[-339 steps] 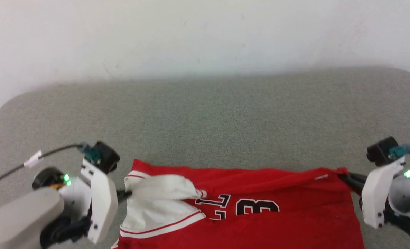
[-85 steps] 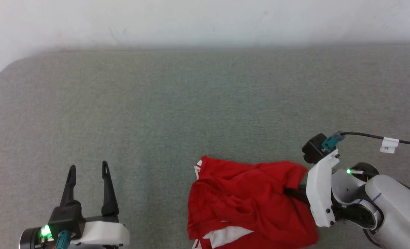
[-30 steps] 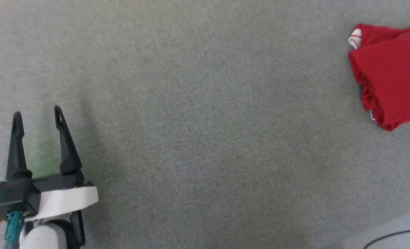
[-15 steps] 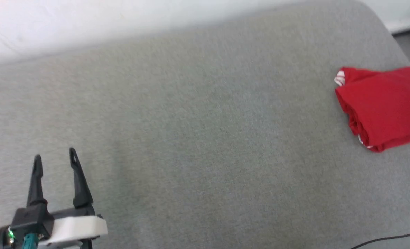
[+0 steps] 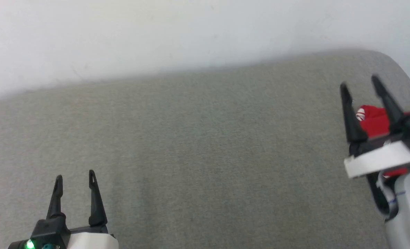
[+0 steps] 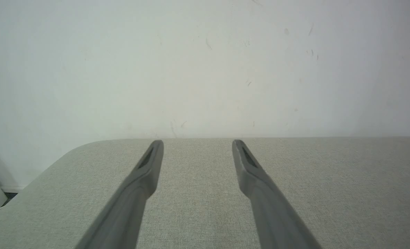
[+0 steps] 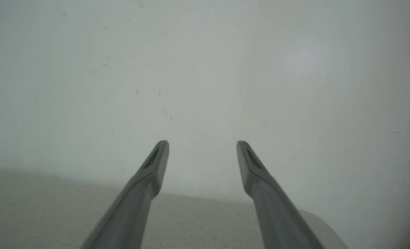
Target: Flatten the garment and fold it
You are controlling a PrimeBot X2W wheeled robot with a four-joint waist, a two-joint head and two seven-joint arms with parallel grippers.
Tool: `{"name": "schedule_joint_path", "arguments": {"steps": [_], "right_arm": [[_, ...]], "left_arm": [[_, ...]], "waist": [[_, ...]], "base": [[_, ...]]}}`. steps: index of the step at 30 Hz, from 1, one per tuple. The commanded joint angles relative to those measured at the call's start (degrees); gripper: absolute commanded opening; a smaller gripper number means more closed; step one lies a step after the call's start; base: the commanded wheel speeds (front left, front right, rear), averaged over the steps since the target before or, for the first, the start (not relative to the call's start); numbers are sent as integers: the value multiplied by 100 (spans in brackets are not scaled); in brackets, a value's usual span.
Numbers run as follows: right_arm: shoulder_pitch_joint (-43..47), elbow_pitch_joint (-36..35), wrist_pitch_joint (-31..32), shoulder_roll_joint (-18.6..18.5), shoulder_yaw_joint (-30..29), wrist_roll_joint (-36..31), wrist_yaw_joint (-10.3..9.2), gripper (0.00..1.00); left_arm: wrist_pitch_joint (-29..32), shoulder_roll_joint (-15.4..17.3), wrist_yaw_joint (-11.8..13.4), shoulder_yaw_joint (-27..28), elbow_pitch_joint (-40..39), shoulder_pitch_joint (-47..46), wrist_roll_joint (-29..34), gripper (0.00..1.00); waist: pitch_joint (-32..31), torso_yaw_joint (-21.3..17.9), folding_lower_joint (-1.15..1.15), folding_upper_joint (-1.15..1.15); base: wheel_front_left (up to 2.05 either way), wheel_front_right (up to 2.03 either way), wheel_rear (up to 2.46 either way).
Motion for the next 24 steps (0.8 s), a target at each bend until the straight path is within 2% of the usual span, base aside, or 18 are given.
{"name": "schedule_joint_path", "arguments": {"steps": [1, 9, 16, 17, 24], "right_arm": [[100, -22, -25, 32, -3, 18, -5, 100], [1173, -8, -26, 360, 22, 154, -5, 100], [1546, -214, -26, 597, -118, 58, -5, 100], [1508, -202, 3, 588, -120, 73, 0, 0], [1506, -211, 47, 602, -122, 47, 0, 0]], "left_arm": [[-27, -21, -36, -13, 24, 34, 8, 100], [-27, -25, -162, 29, 156, 66, 36, 100], [-27, -29, -251, -69, 215, 20, 33, 100], [2, -3, -232, -57, 200, 14, 4, 0], [47, 0, -244, -60, 206, -6, 9, 0]], "waist": [[-234, 260, 1, 0], [-399, 506, 1, 0], [-378, 651, 1, 0], [-382, 632, 1, 0], [-381, 639, 1, 0]], "base": [[0, 0, 0], [0, 0, 0], [0, 0, 0], [0, 0, 0], [0, 0, 0]]}}
